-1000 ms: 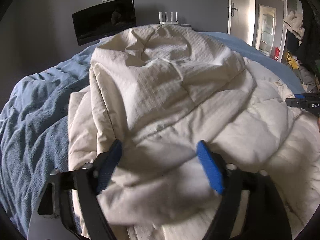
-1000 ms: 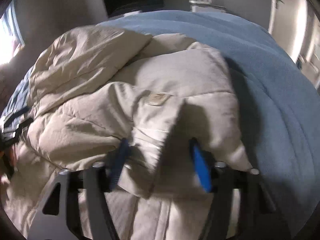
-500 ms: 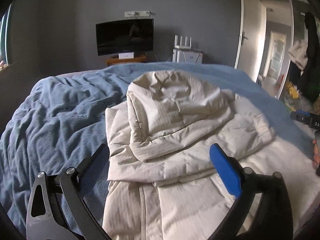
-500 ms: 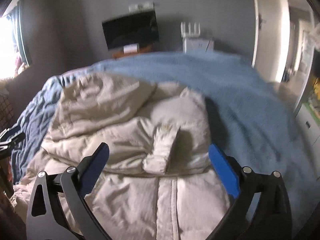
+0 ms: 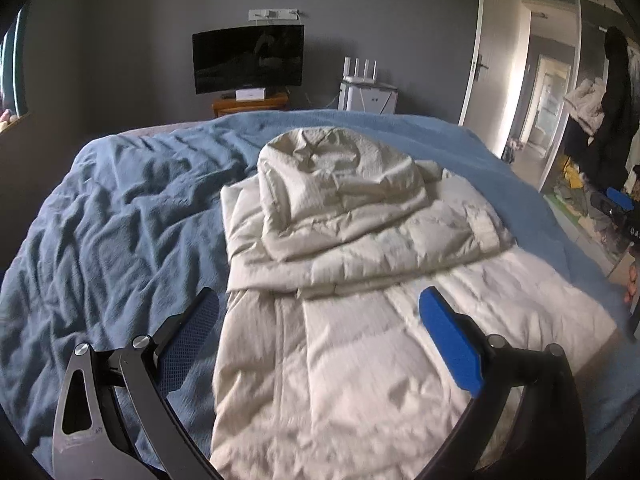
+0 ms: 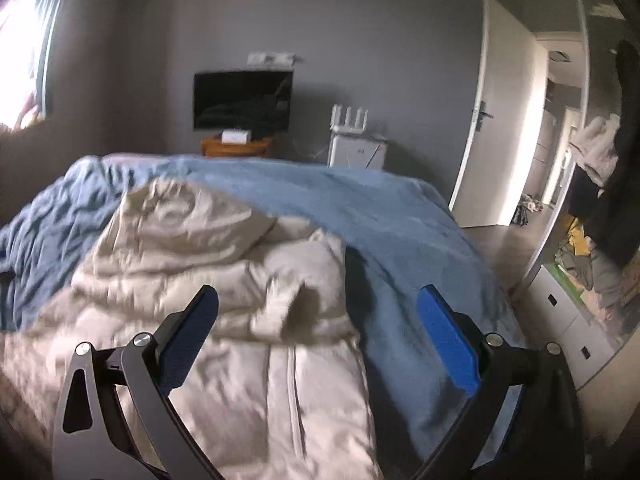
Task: Fold large clothes
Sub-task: 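Open both tools and pull them back from the folded jacket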
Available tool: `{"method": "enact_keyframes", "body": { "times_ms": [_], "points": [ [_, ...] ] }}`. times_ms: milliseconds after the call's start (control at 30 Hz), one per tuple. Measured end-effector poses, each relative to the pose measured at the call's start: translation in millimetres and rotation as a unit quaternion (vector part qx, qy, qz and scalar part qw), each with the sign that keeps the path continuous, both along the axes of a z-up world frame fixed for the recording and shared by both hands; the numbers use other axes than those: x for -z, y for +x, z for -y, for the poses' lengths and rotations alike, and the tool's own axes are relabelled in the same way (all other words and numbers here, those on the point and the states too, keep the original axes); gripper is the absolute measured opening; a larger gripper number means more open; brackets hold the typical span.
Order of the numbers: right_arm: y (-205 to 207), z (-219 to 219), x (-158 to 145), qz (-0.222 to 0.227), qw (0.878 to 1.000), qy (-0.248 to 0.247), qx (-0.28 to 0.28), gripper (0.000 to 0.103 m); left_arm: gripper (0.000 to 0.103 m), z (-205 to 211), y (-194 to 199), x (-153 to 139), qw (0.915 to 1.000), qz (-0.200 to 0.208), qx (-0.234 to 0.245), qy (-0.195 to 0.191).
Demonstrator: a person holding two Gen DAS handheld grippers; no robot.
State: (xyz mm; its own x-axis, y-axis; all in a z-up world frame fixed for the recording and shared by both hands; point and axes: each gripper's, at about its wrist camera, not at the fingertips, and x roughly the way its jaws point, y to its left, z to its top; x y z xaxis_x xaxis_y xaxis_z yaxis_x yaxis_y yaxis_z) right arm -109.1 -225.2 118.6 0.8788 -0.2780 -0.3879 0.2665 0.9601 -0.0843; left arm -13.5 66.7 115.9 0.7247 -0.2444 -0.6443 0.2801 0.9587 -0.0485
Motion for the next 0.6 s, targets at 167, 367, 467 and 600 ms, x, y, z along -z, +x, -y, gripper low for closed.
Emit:
{"method": "enact_keyframes", "body": {
  "times_ms": [167, 367, 467, 600],
  "points": [
    [-22.5, 17.7, 27.8, -0.065, 0.994, 0.067, -0.049, 0.095, 0.096, -11.2, -17.7, 10.6, 0.9985, -0.054, -0.006, 0.003],
    [-51.0, 39.7, 51.7, -0.119, 0.986, 0.099, -0.061, 0.095, 0.096, -37.1, -42.7, 23.8, 0.9946, -0.098, -0.034, 0.000],
    [-60.8, 50.0, 65.9, -0.140, 0.980, 0.127, -0.058, 0.095, 0.096, -47.5, -51.2, 32.7, 0.9915, -0.121, -0.047, -0.008],
    [-62.4, 59.3, 73.0, -0.151, 0.973, 0.163, -0.062, 0.095, 0.096, -55.0, -56.2, 37.9, 0.9891, -0.135, -0.057, -0.011]
  ]
}}
